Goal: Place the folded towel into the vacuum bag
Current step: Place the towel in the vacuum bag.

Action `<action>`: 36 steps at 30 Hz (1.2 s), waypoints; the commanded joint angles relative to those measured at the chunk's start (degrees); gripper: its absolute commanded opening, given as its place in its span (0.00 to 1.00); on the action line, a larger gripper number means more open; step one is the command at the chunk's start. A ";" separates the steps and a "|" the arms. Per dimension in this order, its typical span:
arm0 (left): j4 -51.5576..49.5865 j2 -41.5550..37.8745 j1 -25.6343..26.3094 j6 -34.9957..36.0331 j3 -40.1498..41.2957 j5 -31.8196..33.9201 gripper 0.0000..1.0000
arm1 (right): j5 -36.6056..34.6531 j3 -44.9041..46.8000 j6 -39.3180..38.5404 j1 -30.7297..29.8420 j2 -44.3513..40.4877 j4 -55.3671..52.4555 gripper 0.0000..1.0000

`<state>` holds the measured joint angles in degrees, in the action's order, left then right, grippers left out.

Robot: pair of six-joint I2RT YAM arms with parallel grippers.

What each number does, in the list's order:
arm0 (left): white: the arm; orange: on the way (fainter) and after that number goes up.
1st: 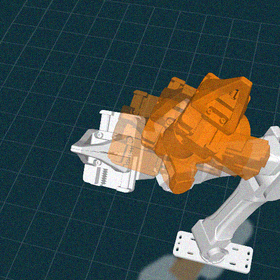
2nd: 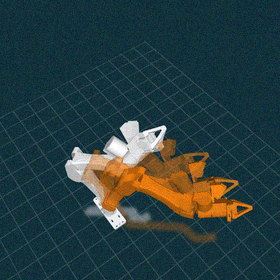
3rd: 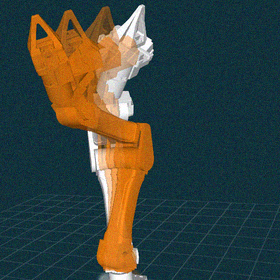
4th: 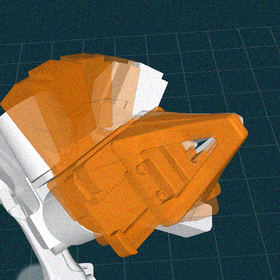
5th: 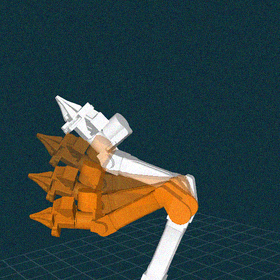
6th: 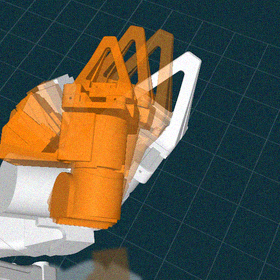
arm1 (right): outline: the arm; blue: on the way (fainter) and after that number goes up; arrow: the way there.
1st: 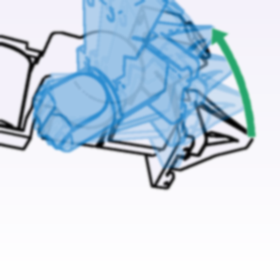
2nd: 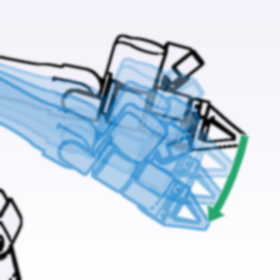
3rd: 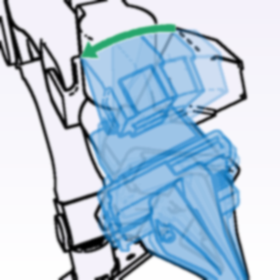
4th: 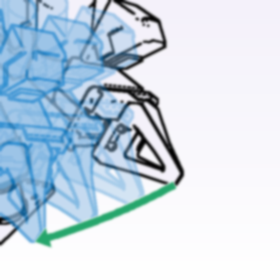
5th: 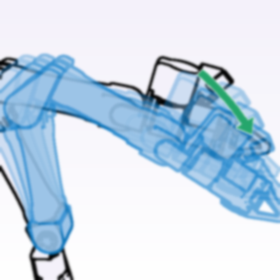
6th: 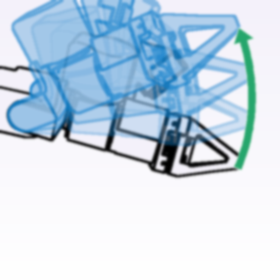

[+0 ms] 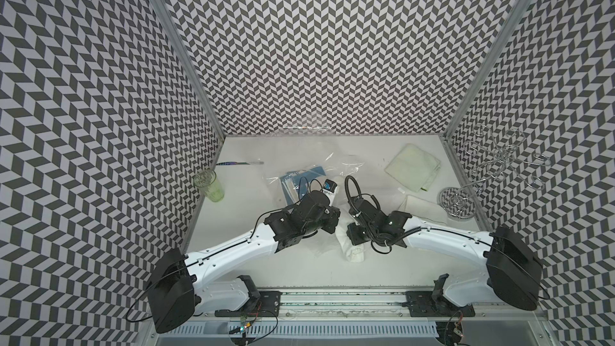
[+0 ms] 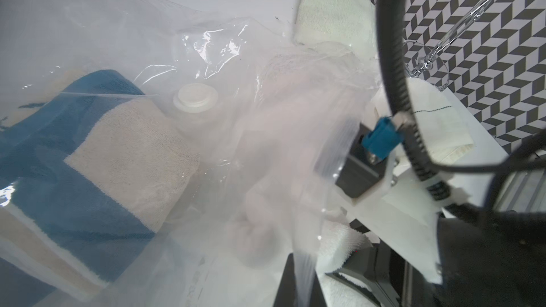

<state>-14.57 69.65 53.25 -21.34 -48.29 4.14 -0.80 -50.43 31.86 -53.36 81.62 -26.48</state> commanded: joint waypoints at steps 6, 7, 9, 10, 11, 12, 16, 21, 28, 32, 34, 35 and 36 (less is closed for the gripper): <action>4.27 -0.20 0.37 -0.23 1.97 -1.66 0.00 | -0.82 -2.06 -4.76 -0.51 7.29 7.44 0.21; 4.46 -0.30 0.38 -0.51 2.58 -1.68 0.00 | -1.00 -1.95 -5.27 -0.51 7.83 7.95 0.27; 4.38 -0.37 0.38 -0.81 3.47 -1.77 0.00 | 0.75 -2.10 -5.98 -0.50 7.78 8.85 0.47; 4.25 -0.47 0.44 -0.94 3.78 -1.77 0.00 | 2.29 -2.59 -6.45 -0.51 7.48 8.67 0.55; 4.01 -0.50 0.42 -0.97 4.19 -1.77 0.00 | 4.51 -2.95 -6.68 -0.47 6.78 8.36 0.63; 3.74 -0.68 0.45 -0.98 4.49 -1.68 0.00 | 6.24 -3.36 -6.70 -0.34 5.86 7.57 0.71; 3.54 -1.88 0.44 -0.98 6.22 -1.08 0.00 | 10.72 -2.62 -5.05 1.24 -0.45 4.10 0.83; 3.32 -2.83 0.64 -3.11 7.25 -1.49 0.01 | 8.05 0.47 -2.48 1.99 -7.35 -1.87 0.90; 2.73 -3.14 0.88 -3.18 7.06 -2.01 0.01 | 6.94 7.42 4.87 -2.30 -12.39 6.20 0.82; 2.18 -2.86 0.97 -3.13 6.69 -1.78 0.01 | 7.09 6.66 5.56 -3.68 -5.26 10.73 0.76; 1.85 -3.15 0.97 -3.43 6.77 -1.64 0.01 | 6.19 5.25 5.58 -4.51 -2.50 12.58 0.70; 1.76 -3.37 0.97 -3.51 6.98 -1.58 0.01 | 5.94 4.52 5.52 -4.70 -1.58 13.12 0.65; 1.69 -3.58 1.06 -3.65 7.22 -1.50 0.01 | 5.43 3.41 5.34 -4.99 -1.00 13.29 0.57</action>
<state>-12.08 67.72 53.78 -24.27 -41.58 3.11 6.59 -44.12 36.23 -57.54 79.61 -18.98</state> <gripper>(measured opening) 0.050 0.618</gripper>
